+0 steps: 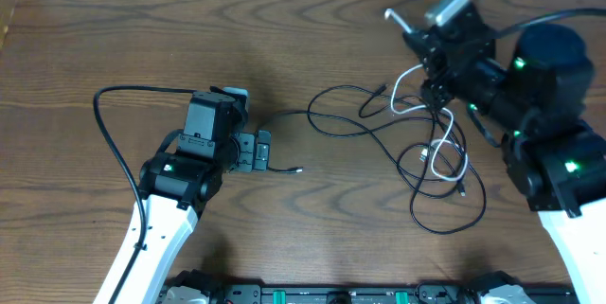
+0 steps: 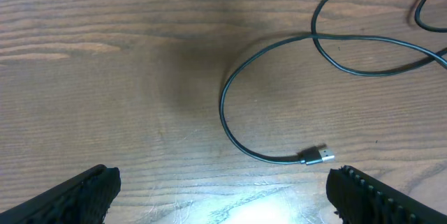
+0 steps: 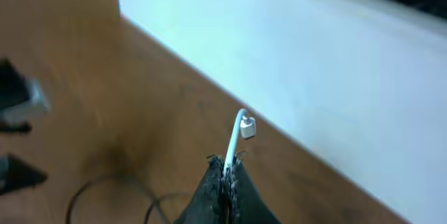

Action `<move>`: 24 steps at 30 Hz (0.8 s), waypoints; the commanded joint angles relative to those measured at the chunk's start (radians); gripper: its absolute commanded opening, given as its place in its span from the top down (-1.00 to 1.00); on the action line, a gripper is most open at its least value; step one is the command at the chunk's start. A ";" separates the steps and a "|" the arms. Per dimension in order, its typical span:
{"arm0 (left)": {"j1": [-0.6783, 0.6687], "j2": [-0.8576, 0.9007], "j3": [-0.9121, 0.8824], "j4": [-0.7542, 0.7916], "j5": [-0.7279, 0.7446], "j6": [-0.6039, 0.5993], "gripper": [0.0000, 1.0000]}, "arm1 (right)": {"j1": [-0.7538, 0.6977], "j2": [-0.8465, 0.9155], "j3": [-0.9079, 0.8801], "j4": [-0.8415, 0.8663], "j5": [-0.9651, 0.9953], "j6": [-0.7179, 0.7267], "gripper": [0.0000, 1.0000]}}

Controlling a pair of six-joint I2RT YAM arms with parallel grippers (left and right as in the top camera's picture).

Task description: Untangle cables

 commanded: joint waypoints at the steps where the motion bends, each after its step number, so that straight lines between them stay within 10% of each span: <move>1: 0.006 0.003 0.003 -0.001 -0.016 -0.013 -0.99 | -0.032 -0.030 0.017 0.043 0.013 0.088 0.98; 24: 0.006 0.003 0.003 -0.001 -0.016 -0.013 -0.99 | -0.195 -0.077 0.017 -0.035 0.009 0.003 0.98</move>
